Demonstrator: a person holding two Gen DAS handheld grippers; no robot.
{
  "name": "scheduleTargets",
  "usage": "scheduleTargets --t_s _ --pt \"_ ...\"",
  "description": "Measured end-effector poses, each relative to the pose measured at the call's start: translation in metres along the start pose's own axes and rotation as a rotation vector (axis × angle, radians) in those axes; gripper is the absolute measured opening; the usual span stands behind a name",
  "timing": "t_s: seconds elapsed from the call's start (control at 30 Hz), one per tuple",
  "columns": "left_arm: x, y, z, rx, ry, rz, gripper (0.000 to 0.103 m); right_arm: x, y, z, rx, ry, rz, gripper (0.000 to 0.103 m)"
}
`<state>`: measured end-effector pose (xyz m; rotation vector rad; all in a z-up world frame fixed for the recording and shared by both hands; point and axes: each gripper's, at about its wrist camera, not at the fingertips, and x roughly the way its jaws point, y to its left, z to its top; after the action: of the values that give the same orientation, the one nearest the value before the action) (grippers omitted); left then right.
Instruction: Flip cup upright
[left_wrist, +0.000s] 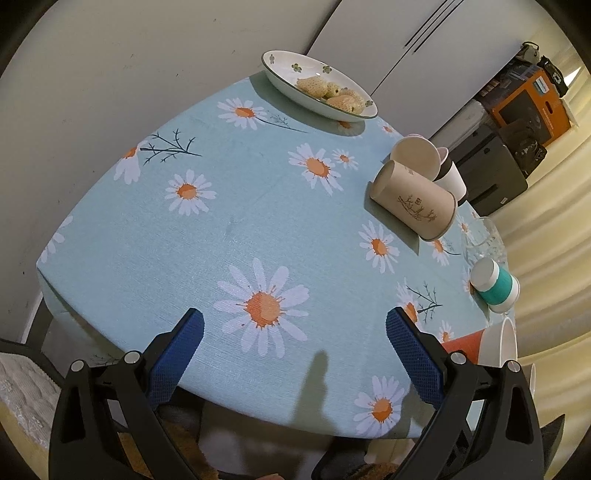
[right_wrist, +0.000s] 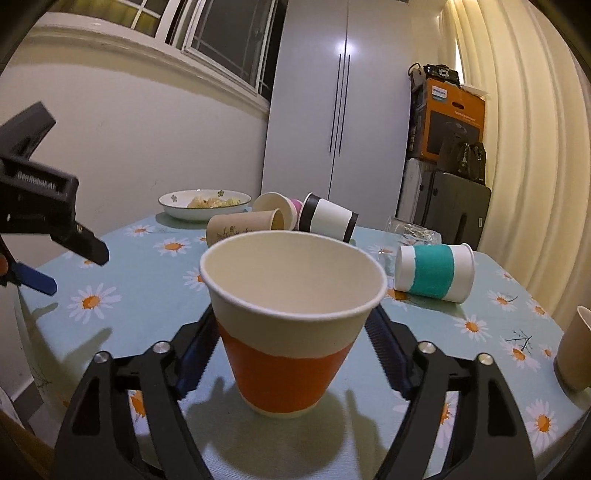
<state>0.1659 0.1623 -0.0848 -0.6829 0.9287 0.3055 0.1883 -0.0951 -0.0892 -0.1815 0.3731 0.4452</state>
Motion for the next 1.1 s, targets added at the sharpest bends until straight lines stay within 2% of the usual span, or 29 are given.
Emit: scheduleTargets --t_s 0.17,0.4,0.67,0.77,0.97,1.1 --pt "0.0 -0.003 -0.003 0.008 0.005 -0.02 0.096 -0.008 -0.001 0.01 0.025 -0.014 0.006 0.091" --pt "-0.003 -0.002 -0.003 0.006 -0.005 -0.005 0.096 -0.029 0.0 0.027 0.028 -0.038 0.027 0.097" --pt "-0.015 0.005 -0.005 -0.017 -0.033 -0.011 0.096 -0.066 -0.005 0.039 0.009 -0.062 0.031 0.098" --pt "-0.026 -0.004 -0.01 0.037 -0.082 0.002 0.096 -0.088 -0.018 0.04 0.064 -0.052 0.033 0.098" --pt "-0.048 -0.024 -0.018 0.183 -0.153 -0.009 0.096 -0.124 -0.044 0.049 0.08 -0.016 0.025 0.098" --pt "-0.067 -0.034 -0.025 0.257 -0.212 -0.043 0.096 -0.144 -0.067 0.065 0.118 0.023 0.025 0.098"
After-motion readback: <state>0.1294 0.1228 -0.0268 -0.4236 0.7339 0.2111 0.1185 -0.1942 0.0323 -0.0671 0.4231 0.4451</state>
